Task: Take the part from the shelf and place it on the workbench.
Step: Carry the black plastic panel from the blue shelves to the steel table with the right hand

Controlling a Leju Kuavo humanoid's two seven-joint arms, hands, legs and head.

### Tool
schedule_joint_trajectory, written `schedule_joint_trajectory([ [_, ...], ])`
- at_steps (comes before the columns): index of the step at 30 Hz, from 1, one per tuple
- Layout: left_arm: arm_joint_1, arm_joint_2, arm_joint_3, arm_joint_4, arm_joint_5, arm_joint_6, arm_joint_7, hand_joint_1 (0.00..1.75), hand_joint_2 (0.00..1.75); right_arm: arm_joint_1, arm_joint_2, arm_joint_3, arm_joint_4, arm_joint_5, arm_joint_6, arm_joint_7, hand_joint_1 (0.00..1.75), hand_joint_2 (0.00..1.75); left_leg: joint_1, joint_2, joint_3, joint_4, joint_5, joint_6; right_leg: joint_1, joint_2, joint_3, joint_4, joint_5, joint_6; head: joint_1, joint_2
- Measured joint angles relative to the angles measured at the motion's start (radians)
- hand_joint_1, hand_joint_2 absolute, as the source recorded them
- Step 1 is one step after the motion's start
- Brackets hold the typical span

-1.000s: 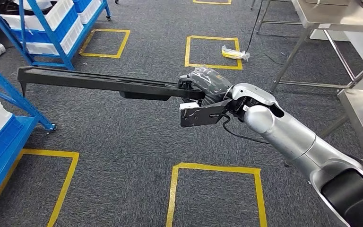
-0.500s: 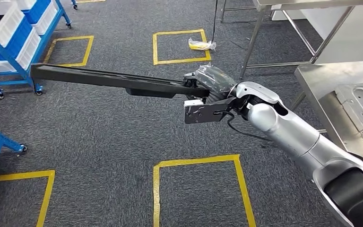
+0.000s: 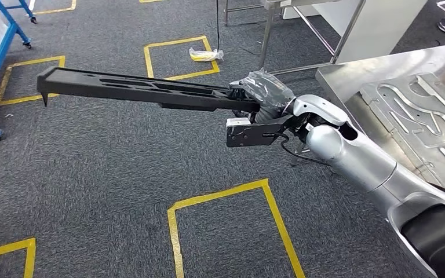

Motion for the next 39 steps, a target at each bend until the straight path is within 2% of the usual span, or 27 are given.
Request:
schedule_joint_trajectory([
  [1, 0.003, 0.002, 0.0, 0.0, -0.001, 0.003, -0.001, 0.0, 1.75, 0.0, -0.008, 0.0, -0.001, 0.003, -0.001, 0.002, 1.75, 1.75, 0.002, 0.012, 0.001, 0.001, -0.002, -0.002, -0.007, -0.006, -0.009, 0.02, 0.002, 0.006, 0.0, 0.0],
  [2, 0.004, 0.003, 0.0, 0.0, -0.002, 0.004, -0.002, 0.0, 1.75, 0.0, -0.015, -0.001, -0.002, 0.005, -0.001, 0.004, 1.75, 1.75, 0.004, 0.023, 0.002, 0.003, -0.006, -0.006, -0.014, -0.012, 0.0, 0.001, 0.021, 0.011, 0.0, 0.0],
  [4, 0.007, 0.004, 0.0, 0.0, -0.002, 0.005, -0.003, 0.0, 1.75, 0.0, -0.027, -0.004, -0.005, 0.007, -0.002, 0.006, 1.75, 1.75, 0.009, 0.045, 0.005, 0.011, -0.017, -0.018, -0.02, -0.041, 0.064, -0.123, 0.081, 0.022, 0.0, 0.0],
  [5, 0.008, 0.006, 0.0, 0.0, -0.002, 0.006, -0.003, 0.0, 1.75, -0.001, -0.03, -0.006, -0.008, 0.008, -0.003, 0.006, 1.75, 1.75, 0.009, 0.055, 0.006, 0.017, -0.024, -0.027, -0.016, -0.06, 0.095, -0.183, 0.1, 0.022, 0.0, 0.0],
  [7, 0.011, 0.009, -0.001, 0.0, -0.004, 0.009, -0.008, 0.0, 1.75, 0.001, -0.039, -0.01, -0.014, 0.01, -0.007, 0.005, 1.75, 1.75, 0.008, 0.074, 0.01, 0.025, -0.034, -0.04, -0.004, -0.078, 0.121, -0.235, 0.105, 0.012, 0.0, 0.0],
  [9, 0.013, 0.012, -0.004, 0.0, -0.018, 0.016, -0.026, 0.0, 1.75, 0.015, -0.064, -0.015, -0.032, 0.015, -0.015, 0.002, 1.75, 1.75, 0.008, 0.091, 0.017, 0.025, -0.04, -0.049, 0.001, -0.061, 0.123, -0.237, 0.101, -0.005, 0.0, 0.0],
  [10, 0.014, 0.013, -0.009, 0.0, -0.032, 0.021, -0.039, 0.0, 1.75, 0.027, -0.078, -0.02, -0.046, 0.019, -0.019, -0.001, 1.75, 1.75, 0.011, 0.086, 0.019, 0.029, -0.049, -0.053, 0.002, -0.052, 0.127, -0.24, 0.101, -0.013, 0.0, 0.0],
  [12, 0.017, 0.015, -0.029, 0.0, -0.07, 0.032, -0.059, 0.0, 1.75, 0.045, -0.091, -0.029, -0.07, 0.036, -0.023, -0.006, 1.75, 1.75, 0.016, 0.046, -0.002, 0.086, -0.09, -0.056, -0.001, -0.034, 0.135, -0.249, 0.103, -0.03, 0.0, 0.0],
  [13, 0.018, 0.017, -0.042, 0.0, -0.086, 0.035, -0.063, 0.0, 1.75, 0.05, -0.086, -0.03, -0.076, 0.048, -0.023, -0.006, 1.75, 1.75, 0.016, 0.018, -0.031, 0.146, -0.12, -0.056, 0.0, -0.022, 0.137, -0.251, 0.104, -0.036, 0.0, 0.0],
  [15, 0.012, 0.019, -0.065, 0.0, -0.106, 0.039, -0.063, 0.0, 1.75, 0.054, -0.068, -0.029, -0.079, 0.072, -0.023, 0.0, 1.75, 1.75, 0.013, -0.009, -0.104, 0.278, -0.166, -0.053, 0.005, 0.005, 0.137, -0.252, 0.105, -0.043, -0.001, 0.0],
  [16, 0.007, 0.019, -0.072, 0.0, -0.106, 0.038, -0.061, 0.0, 1.75, 0.056, -0.058, -0.028, -0.079, 0.08, -0.023, 0.005, 1.75, 1.75, 0.011, -0.013, -0.128, 0.313, -0.165, -0.049, 0.008, 0.019, 0.139, -0.251, 0.104, -0.045, -0.001, 0.0],
  [17, 0.003, 0.02, -0.077, 0.0, -0.1, 0.036, -0.057, 0.0, 1.75, 0.057, -0.052, -0.027, -0.079, 0.087, -0.026, 0.012, 1.75, 1.75, 0.008, -0.015, -0.136, 0.309, -0.143, -0.044, 0.01, 0.032, 0.141, -0.251, 0.103, -0.046, 0.0, 0.0],
  [18, 0.001, 0.021, -0.079, 0.0, -0.09, 0.032, -0.053, 0.0, 1.75, 0.057, -0.05, -0.027, -0.079, 0.091, -0.031, 0.019, 1.75, 1.75, 0.005, -0.02, -0.125, 0.266, -0.103, -0.037, 0.011, 0.046, 0.145, -0.25, 0.102, -0.047, 0.0, 0.0],
  [19, 0.004, 0.023, -0.079, 0.0, -0.077, 0.028, -0.05, 0.0, 1.75, 0.057, -0.051, -0.028, -0.079, 0.092, -0.04, 0.024, 1.75, 1.75, 0.002, -0.036, -0.103, 0.199, -0.058, -0.03, 0.012, 0.058, 0.148, -0.25, 0.1, -0.048, 0.0, 0.0],
  [21, 0.017, 0.028, -0.079, 0.0, -0.057, 0.024, -0.047, 0.0, 1.75, 0.058, -0.064, -0.03, -0.08, 0.091, -0.061, 0.03, 1.75, 1.75, -0.001, -0.075, -0.058, 0.088, -0.002, -0.018, 0.013, 0.082, 0.148, -0.248, 0.098, -0.045, 0.0, 0.0],
  [22, 0.024, 0.03, -0.078, 0.0, -0.051, 0.024, -0.047, 0.0, 1.75, 0.059, -0.073, -0.032, -0.08, 0.089, -0.068, 0.031, 1.75, 1.75, -0.003, -0.087, -0.046, 0.062, 0.005, -0.015, 0.011, 0.093, 0.146, -0.248, 0.099, -0.042, 0.0, 0.0],
  [24, 0.033, 0.032, -0.076, 0.0, -0.036, 0.021, -0.043, 0.0, 1.75, 0.062, -0.098, -0.038, -0.083, 0.085, -0.075, 0.031, 1.75, 1.75, -0.004, -0.075, -0.035, 0.044, 0.002, -0.014, 0.006, 0.116, 0.141, -0.251, 0.104, -0.032, -0.001, 0.0],
  [25, 0.033, 0.032, -0.074, 0.0, -0.027, 0.021, -0.041, 0.0, 1.75, 0.064, -0.113, -0.044, -0.085, 0.083, -0.078, 0.031, 1.75, 1.75, -0.003, -0.063, -0.029, 0.032, 0.004, -0.012, 0.006, 0.114, 0.138, -0.25, 0.102, -0.027, 0.0, 0.0],
  [27, 0.038, 0.028, -0.068, 0.0, -0.009, 0.021, -0.037, 0.0, 1.75, 0.067, -0.139, -0.065, -0.091, 0.081, -0.087, 0.034, 1.75, 1.75, 0.0, -0.04, -0.016, 0.003, 0.009, -0.007, 0.01, 0.07, 0.121, -0.214, 0.072, -0.018, 0.001, 0.0],
  [29, 0.047, 0.021, -0.064, 0.0, 0.001, 0.022, -0.032, 0.0, 1.75, 0.067, -0.15, -0.089, -0.092, 0.089, -0.101, 0.039, 1.75, 1.75, 0.001, -0.02, -0.011, -0.007, 0.01, -0.003, 0.008, 0.016, 0.071, -0.106, 0.012, -0.01, 0.002, 0.0],
  [30, 0.049, 0.017, -0.063, 0.0, 0.003, 0.022, -0.029, 0.0, 1.75, 0.066, -0.15, -0.099, -0.091, 0.099, -0.108, 0.043, 1.75, 1.75, 0.001, -0.01, -0.01, -0.007, 0.009, -0.003, 0.003, 0.006, 0.042, -0.045, -0.01, -0.006, 0.001, 0.0],
  [31, 0.049, 0.013, -0.062, 0.0, 0.005, 0.023, -0.025, 0.0, 1.75, 0.065, -0.15, -0.106, -0.089, 0.113, -0.113, 0.047, 1.75, 1.75, 0.003, -0.002, -0.009, -0.006, 0.007, -0.004, -0.003, 0.0, 0.022, -0.005, -0.018, -0.001, 0.001, 0.0],
  [32, 0.048, 0.009, -0.06, 0.0, 0.009, 0.022, -0.022, 0.0, 1.75, 0.062, -0.149, -0.111, -0.086, 0.13, -0.116, 0.052, 1.75, 1.75, 0.005, 0.005, -0.007, -0.004, 0.003, -0.007, -0.009, -0.003, 0.019, 0.0, -0.006, 0.006, 0.001, 0.0],
  [33, 0.044, 0.005, -0.058, 0.0, 0.013, 0.022, -0.017, 0.0, 1.75, 0.055, -0.148, -0.113, -0.083, 0.145, -0.118, 0.056, 1.75, 1.75, 0.009, 0.011, -0.005, 0.0, -0.001, -0.011, -0.015, -0.007, 0.035, -0.034, 0.023, 0.013, 0.001, 0.0],
  [35, 0.032, -0.001, -0.053, 0.0, 0.024, 0.021, -0.003, 0.0, 1.75, 0.024, -0.141, -0.116, -0.068, 0.164, -0.116, 0.063, 1.75, 1.75, 0.015, 0.02, -0.003, 0.012, -0.014, -0.024, -0.022, -0.016, 0.098, -0.16, 0.086, 0.026, 0.002, 0.0],
  [37, 0.02, -0.006, -0.05, 0.0, 0.033, 0.02, 0.011, 0.0, 1.75, -0.013, -0.13, -0.119, -0.048, 0.169, -0.113, 0.066, 1.75, 1.75, 0.015, 0.025, -0.008, 0.027, -0.024, -0.037, -0.02, -0.022, 0.137, -0.237, 0.1, 0.024, 0.001, 0.0],
  [39, 0.011, -0.012, -0.049, 0.0, 0.036, 0.02, 0.017, 0.0, 1.75, -0.039, -0.12, -0.122, -0.033, 0.17, -0.112, 0.067, 1.75, 1.75, 0.014, 0.026, -0.01, 0.032, -0.027, -0.038, -0.016, -0.02, 0.142, -0.245, 0.092, 0.016, 0.0, 0.0],
])
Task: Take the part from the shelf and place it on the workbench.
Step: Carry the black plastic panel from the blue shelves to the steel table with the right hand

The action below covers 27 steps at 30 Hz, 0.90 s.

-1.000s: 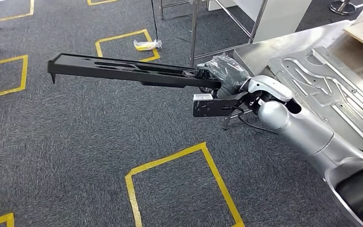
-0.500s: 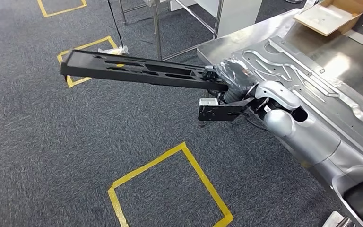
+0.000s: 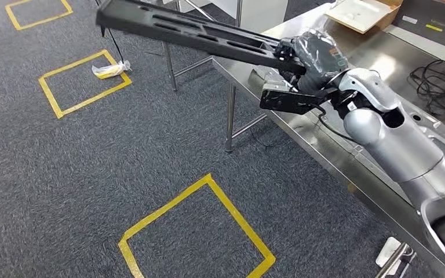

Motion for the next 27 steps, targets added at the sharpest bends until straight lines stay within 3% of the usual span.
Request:
schedule_joint_trajectory([
  [4, -0.005, -0.005, 0.001, 0.0, 0.005, 0.0, 0.004, 0.0, 1.75, -0.019, 0.013, 0.0, 0.022, 0.001, 0.001, -0.001, 1.75, 1.75, 0.001, -0.001, 0.004, -0.01, 0.005, 0.007, 0.001, 0.001, -0.001, -0.001, -0.001, -0.006, 0.0, 0.0],
  [11, -0.013, -0.015, 0.007, 0.0, 0.012, -0.001, 0.013, 0.0, 1.75, -0.029, 0.031, 0.004, 0.05, 0.001, 0.005, -0.002, 1.75, 1.75, 0.002, -0.001, 0.004, -0.02, 0.012, -0.001, 0.004, -0.002, -0.005, 0.002, -0.002, -0.016, 0.0, 0.0],
  [18, -0.014, -0.016, 0.008, 0.0, 0.007, -0.007, 0.006, 0.0, 1.75, -0.039, 0.05, 0.016, 0.07, 0.001, 0.006, -0.002, 1.75, 1.75, 0.002, -0.001, 0.003, -0.02, 0.012, -0.018, 0.004, -0.004, -0.005, 0.002, -0.001, -0.018, 0.0, 0.0],
  [27, -0.012, -0.013, 0.008, 0.0, -0.006, -0.005, -0.005, 0.0, 1.75, -0.042, 0.059, 0.027, 0.074, 0.011, 0.001, 0.003, 1.75, 1.75, -0.001, -0.004, -0.007, -0.001, 0.005, -0.008, 0.0, -0.008, -0.003, -0.002, 0.004, -0.011, 0.0, 0.0],
])
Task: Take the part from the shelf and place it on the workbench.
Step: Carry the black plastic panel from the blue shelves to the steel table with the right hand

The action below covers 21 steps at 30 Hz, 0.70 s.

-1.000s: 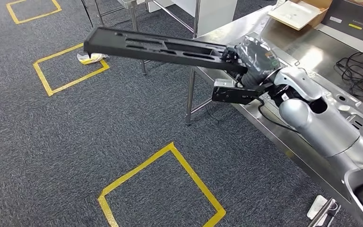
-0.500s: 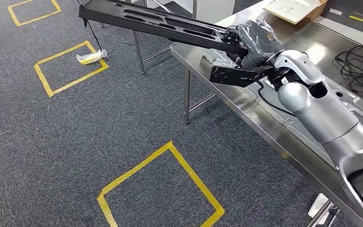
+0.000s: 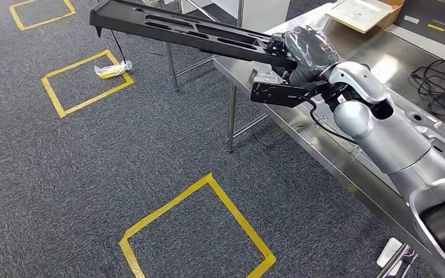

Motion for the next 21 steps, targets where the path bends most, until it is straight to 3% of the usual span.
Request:
schedule_joint_trajectory([
  [4, 0.0, 0.005, 0.0, 0.0, -0.005, 0.005, -0.004, 0.0, 1.75, 0.002, 0.003, 0.002, 0.001, 0.028, -0.017, 0.007, 1.75, 1.75, 0.002, 0.0, 0.011, -0.023, 0.006, 0.019, 0.0, 0.002, 0.004, 0.007, 0.013, 0.017, 0.001, 0.0],
  [6, 0.002, 0.007, 0.0, 0.0, -0.008, 0.007, -0.007, 0.0, 1.75, 0.003, 0.003, 0.003, 0.002, 0.041, -0.037, 0.011, 1.75, 1.75, 0.006, 0.001, 0.028, -0.039, 0.013, 0.027, -0.002, 0.005, -0.015, 0.054, -0.02, 0.021, 0.001, 0.0],
  [8, 0.002, 0.007, 0.0, 0.0, -0.014, 0.008, -0.012, 0.0, 1.75, 0.009, 0.003, 0.003, 0.002, 0.045, -0.049, 0.014, 1.75, 1.75, 0.005, 0.002, 0.032, -0.041, 0.015, 0.03, -0.004, 0.009, -0.068, 0.165, -0.079, 0.025, 0.001, 0.0],
  [10, 0.003, 0.007, 0.0, 0.0, -0.025, 0.01, -0.019, 0.0, 1.75, 0.024, 0.003, 0.005, 0.002, 0.048, -0.052, 0.017, 1.75, 1.75, 0.007, 0.002, 0.036, -0.04, 0.011, 0.028, -0.008, 0.011, -0.112, 0.242, -0.099, 0.032, 0.001, 0.0],
  [11, 0.004, 0.007, -0.001, 0.0, -0.032, 0.012, -0.023, 0.0, 1.75, 0.033, 0.003, 0.006, 0.003, 0.051, -0.053, 0.019, 1.75, 1.75, 0.008, 0.001, 0.039, -0.04, 0.008, 0.026, -0.012, 0.011, -0.112, 0.231, -0.082, 0.036, 0.001, 0.0],
  [13, 0.005, 0.008, -0.004, 0.0, -0.045, 0.016, -0.029, 0.0, 1.75, 0.048, 0.004, 0.007, 0.004, 0.06, -0.054, 0.022, 1.75, 1.75, 0.013, 0.0, 0.05, -0.037, -0.004, 0.015, -0.02, 0.008, -0.067, 0.12, -0.011, 0.044, 0.001, 0.0],
  [14, 0.004, 0.009, -0.006, 0.0, -0.051, 0.018, -0.031, 0.0, 1.75, 0.053, 0.004, 0.008, 0.007, 0.064, -0.056, 0.023, 1.75, 1.75, 0.016, 0.0, 0.054, -0.034, -0.01, 0.008, -0.019, 0.005, -0.045, 0.064, 0.01, 0.045, 0.001, 0.0],
  [16, 0.002, 0.011, -0.01, 0.0, -0.06, 0.022, -0.033, 0.0, 1.75, 0.059, 0.008, 0.01, 0.011, 0.072, -0.061, 0.025, 1.75, 1.75, 0.017, 0.001, 0.056, -0.027, -0.022, -0.009, -0.009, 0.001, -0.025, 0.01, 0.017, 0.028, 0.001, 0.0],
  [18, -0.002, 0.013, -0.014, 0.0, -0.065, 0.024, -0.033, 0.0, 1.75, 0.062, 0.011, 0.012, 0.016, 0.079, -0.064, 0.027, 1.75, 1.75, 0.018, 0.003, 0.059, -0.021, -0.029, -0.023, -0.001, 0.003, -0.023, 0.011, 0.009, 0.0, 0.0, 0.0],
  [20, -0.007, 0.012, -0.017, 0.0, -0.068, 0.026, -0.033, 0.0, 1.75, 0.063, 0.014, 0.012, 0.019, 0.083, -0.065, 0.028, 1.75, 1.75, 0.023, -0.004, 0.051, 0.009, -0.037, -0.03, 0.0, 0.007, -0.008, 0.006, 0.002, -0.019, 0.0, 0.0],
  [21, -0.009, 0.011, -0.018, 0.0, -0.068, 0.026, -0.033, 0.0, 1.75, 0.062, 0.016, 0.012, 0.021, 0.086, -0.067, 0.028, 1.75, 1.75, 0.025, -0.011, 0.03, 0.049, -0.048, -0.03, 0.001, 0.008, 0.003, 0.002, -0.002, -0.027, 0.0, 0.0],
])
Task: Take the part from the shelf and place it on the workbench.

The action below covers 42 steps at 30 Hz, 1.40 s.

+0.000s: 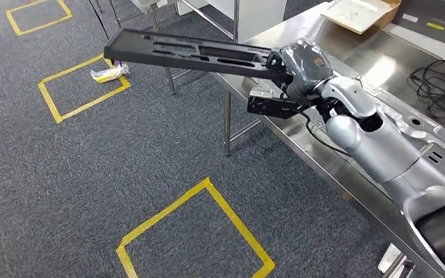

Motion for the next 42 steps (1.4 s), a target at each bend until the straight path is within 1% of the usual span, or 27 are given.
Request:
schedule_joint_trajectory([
  [3, 0.001, 0.0, 0.0, 0.0, 0.0, 0.001, 0.001, 0.0, 1.75, 0.0, 0.006, 0.0, 0.007, 0.008, -0.006, 0.0, 1.75, 1.75, -0.007, -0.017, -0.121, 0.191, -0.063, 0.004, 0.008, 0.006, 0.025, -0.005, -0.017, -0.017, 0.0, 0.0],
  [4, 0.002, 0.0, 0.0, 0.0, 0.0, 0.002, 0.001, 0.0, 1.75, 0.0, 0.008, 0.001, 0.01, 0.009, -0.006, 0.0, 1.75, 1.75, -0.011, -0.02, -0.156, 0.233, -0.076, 0.007, 0.012, 0.009, 0.032, -0.005, -0.023, -0.02, 0.0, 0.0],
  [5, 0.003, 0.0, 0.0, 0.0, -0.001, 0.002, 0.002, 0.0, 1.75, 0.001, 0.01, 0.001, 0.012, 0.01, -0.006, 0.0, 1.75, 1.75, -0.014, -0.02, -0.178, 0.249, -0.076, 0.01, 0.014, 0.013, 0.038, -0.005, -0.029, -0.022, 0.0, 0.0],
  [6, 0.004, 0.0, -0.001, 0.0, -0.001, 0.002, 0.002, 0.0, 1.75, 0.002, 0.011, 0.002, 0.015, 0.01, -0.006, 0.0, 1.75, 1.75, -0.018, -0.021, -0.187, 0.235, -0.056, 0.016, 0.017, 0.016, 0.046, -0.005, -0.035, -0.023, 0.0, 0.0],
  [9, 0.006, 0.004, -0.001, 0.0, -0.001, 0.002, 0.002, 0.0, 1.75, 0.002, 0.014, 0.002, 0.02, 0.011, -0.006, 0.0, 1.75, 1.75, -0.041, -0.023, -0.148, 0.061, 0.079, 0.048, 0.021, 0.025, 0.076, -0.006, -0.057, -0.023, 0.0, 0.0],
  [10, 0.007, 0.006, -0.001, 0.0, -0.001, 0.002, 0.002, 0.0, 1.75, 0.002, 0.015, 0.002, 0.022, 0.011, -0.006, 0.0, 1.75, 1.75, -0.049, -0.026, -0.131, 0.006, 0.107, 0.059, 0.021, 0.027, 0.083, -0.009, -0.063, -0.021, 0.0, 0.0],
  [11, 0.008, 0.009, -0.001, 0.0, 0.0, 0.002, 0.002, 0.0, 1.75, 0.003, 0.016, 0.002, 0.024, 0.011, -0.006, 0.0, 1.75, 1.75, -0.055, -0.027, -0.12, -0.025, 0.121, 0.067, 0.02, 0.029, 0.088, -0.013, -0.067, -0.018, 0.0, 0.0],
  [12, 0.009, 0.011, -0.001, 0.0, 0.0, 0.002, 0.002, 0.0, 1.75, 0.004, 0.016, 0.002, 0.026, 0.011, -0.006, 0.0, 1.75, 1.75, -0.059, -0.027, -0.113, -0.037, 0.119, 0.073, 0.019, 0.031, 0.092, -0.015, -0.068, -0.014, 0.0, 0.0],
  [15, 0.013, 0.013, -0.001, 0.0, 0.002, 0.002, 0.003, 0.0, 1.75, 0.006, 0.013, 0.001, 0.033, 0.01, -0.007, -0.002, 1.75, 1.75, -0.056, -0.023, -0.075, -0.072, 0.119, 0.082, 0.019, 0.028, 0.099, -0.004, -0.068, -0.003, -0.001, 0.0],
  [17, 0.012, 0.011, -0.001, 0.0, 0.006, 0.001, 0.002, 0.0, 1.75, 0.003, 0.01, -0.002, 0.036, 0.003, -0.007, -0.006, 1.75, 1.75, -0.049, -0.022, -0.046, -0.095, 0.118, 0.085, 0.018, 0.021, 0.058, 0.072, -0.088, 0.004, -0.001, 0.0],
  [19, 0.013, 0.009, -0.001, 0.0, 0.009, 0.0, 0.002, 0.0, 1.75, 0.002, 0.008, -0.005, 0.042, -0.006, -0.004, -0.011, 1.75, 1.75, -0.047, -0.022, -0.03, -0.101, 0.107, 0.085, 0.012, 0.017, -0.018, 0.189, -0.129, 0.013, -0.001, 0.0],
  [20, 0.013, 0.007, -0.001, 0.0, 0.009, 0.0, 0.001, 0.0, 1.75, 0.003, 0.008, -0.005, 0.046, -0.009, -0.002, -0.011, 1.75, 1.75, -0.044, -0.022, -0.022, -0.1, 0.099, 0.083, 0.008, 0.017, -0.05, 0.226, -0.144, 0.019, -0.001, 0.0],
  [21, 0.013, 0.006, -0.001, 0.0, 0.009, 0.0, 0.002, 0.0, 1.75, 0.005, 0.008, -0.006, 0.05, -0.011, 0.002, -0.012, 1.75, 1.75, -0.042, -0.022, -0.013, -0.099, 0.09, 0.081, 0.002, 0.016, -0.07, 0.234, -0.141, 0.026, -0.001, 0.0],
  [22, 0.014, 0.005, -0.001, 0.0, 0.01, 0.0, 0.002, 0.0, 1.75, 0.006, 0.008, -0.006, 0.054, -0.013, 0.006, -0.012, 1.75, 1.75, -0.038, -0.021, -0.002, -0.096, 0.08, 0.077, -0.003, 0.014, -0.074, 0.208, -0.115, 0.033, -0.001, 0.0],
  [23, 0.014, 0.004, -0.001, 0.0, 0.011, 0.0, 0.002, 0.0, 1.75, 0.006, 0.008, -0.006, 0.058, -0.014, 0.01, -0.012, 1.75, 1.75, -0.035, -0.02, 0.01, -0.093, 0.068, 0.072, -0.009, 0.006, -0.064, 0.154, -0.067, 0.04, -0.001, 0.0],
  [24, 0.015, 0.004, -0.001, 0.0, 0.012, 0.0, 0.002, 0.0, 1.75, 0.006, 0.008, -0.007, 0.062, -0.016, 0.013, -0.012, 1.75, 1.75, -0.032, -0.017, 0.019, -0.089, 0.054, 0.065, -0.012, -0.011, -0.05, 0.095, -0.017, 0.045, -0.001, 0.0],
  [25, 0.017, 0.004, -0.001, 0.0, 0.013, -0.001, 0.002, 0.0, 1.75, 0.004, 0.008, -0.007, 0.066, -0.019, 0.015, -0.012, 1.75, 1.75, -0.03, -0.014, 0.027, -0.083, 0.042, 0.057, -0.009, -0.03, -0.043, 0.04, 0.017, 0.046, 0.0, 0.0],
  [26, 0.019, 0.004, -0.001, 0.0, 0.015, -0.001, 0.002, 0.0, 1.75, 0.002, 0.009, -0.008, 0.068, -0.021, 0.016, -0.012, 1.75, 1.75, -0.03, -0.01, 0.031, -0.079, 0.032, 0.048, -0.003, -0.046, -0.039, 0.01, 0.039, 0.04, 0.0, 0.0],
  [27, 0.022, 0.004, -0.001, 0.0, 0.016, -0.002, 0.002, 0.0, 1.75, 0.0, 0.009, -0.009, 0.071, -0.023, 0.018, -0.012, 1.75, 1.75, -0.031, -0.005, 0.034, -0.075, 0.025, 0.04, 0.003, -0.054, -0.041, 0.0, 0.041, 0.031, 0.001, 0.0],
  [30, 0.021, 0.002, -0.001, 0.0, 0.018, -0.003, 0.002, 0.0, 1.75, -0.005, 0.01, -0.015, 0.074, -0.025, 0.023, -0.012, 1.75, 1.75, -0.03, 0.003, 0.034, -0.047, 0.015, 0.026, 0.005, -0.032, -0.03, -0.002, 0.032, 0.002, 0.002, 0.0],
  [32, 0.019, 0.0, -0.001, 0.0, 0.02, -0.003, 0.002, 0.0, 1.75, -0.011, 0.01, -0.019, 0.075, -0.026, 0.025, -0.012, 1.75, 1.75, -0.026, -0.008, -0.015, 0.043, 0.002, 0.022, 0.004, -0.014, -0.011, -0.009, 0.024, -0.009, 0.001, 0.0],
  [34, 0.02, -0.001, -0.001, 0.0, 0.021, -0.003, 0.003, 0.0, 1.75, -0.014, 0.011, -0.02, 0.077, -0.028, 0.027, -0.012, 1.75, 1.75, -0.025, -0.018, -0.102, 0.175, -0.042, 0.019, 0.006, 0.007, 0.005, -0.011, 0.014, -0.018, 0.0, 0.0],
  [36, 0.021, -0.002, -0.001, 0.0, 0.021, -0.002, 0.003, 0.0, 1.75, -0.014, 0.011, -0.019, 0.078, -0.029, 0.029, -0.012, 1.75, 1.75, -0.026, -0.021, -0.168, 0.238, -0.076, 0.019, 0.008, 0.031, 0.021, -0.012, 0.002, -0.021, 0.001, 0.0],
  [37, 0.021, -0.003, -0.001, 0.0, 0.021, -0.002, 0.004, 0.0, 1.75, -0.013, 0.011, -0.019, 0.079, -0.029, 0.03, -0.012, 1.75, 1.75, -0.026, -0.022, -0.178, 0.22, -0.061, 0.021, 0.008, 0.044, 0.03, -0.012, -0.005, -0.021, 0.001, 0.0],
  [38, 0.022, -0.003, -0.001, 0.0, 0.021, -0.001, 0.004, 0.0, 1.75, -0.013, 0.011, -0.019, 0.08, -0.029, 0.03, -0.012, 1.75, 1.75, -0.027, -0.027, -0.173, 0.17, -0.021, 0.025, 0.008, 0.057, 0.039, -0.012, -0.011, -0.02, 0.001, 0.0],
  [40, 0.024, -0.001, -0.001, 0.0, 0.022, 0.001, 0.004, 0.0, 1.75, -0.012, 0.011, -0.019, 0.081, -0.029, 0.03, -0.012, 1.75, 1.75, -0.03, -0.057, -0.143, 0.035, 0.083, 0.039, 0.007, 0.081, 0.053, -0.011, -0.022, -0.015, 0.001, 0.0],
  [42, 0.026, 0.001, -0.001, 0.0, 0.022, 0.003, 0.005, 0.0, 1.75, -0.009, 0.012, -0.018, 0.083, -0.029, 0.031, -0.012, 1.75, 1.75, -0.033, -0.086, -0.12, -0.036, 0.13, 0.05, 0.005, 0.103, 0.055, -0.011, -0.03, -0.005, 0.001, 0.0],
])
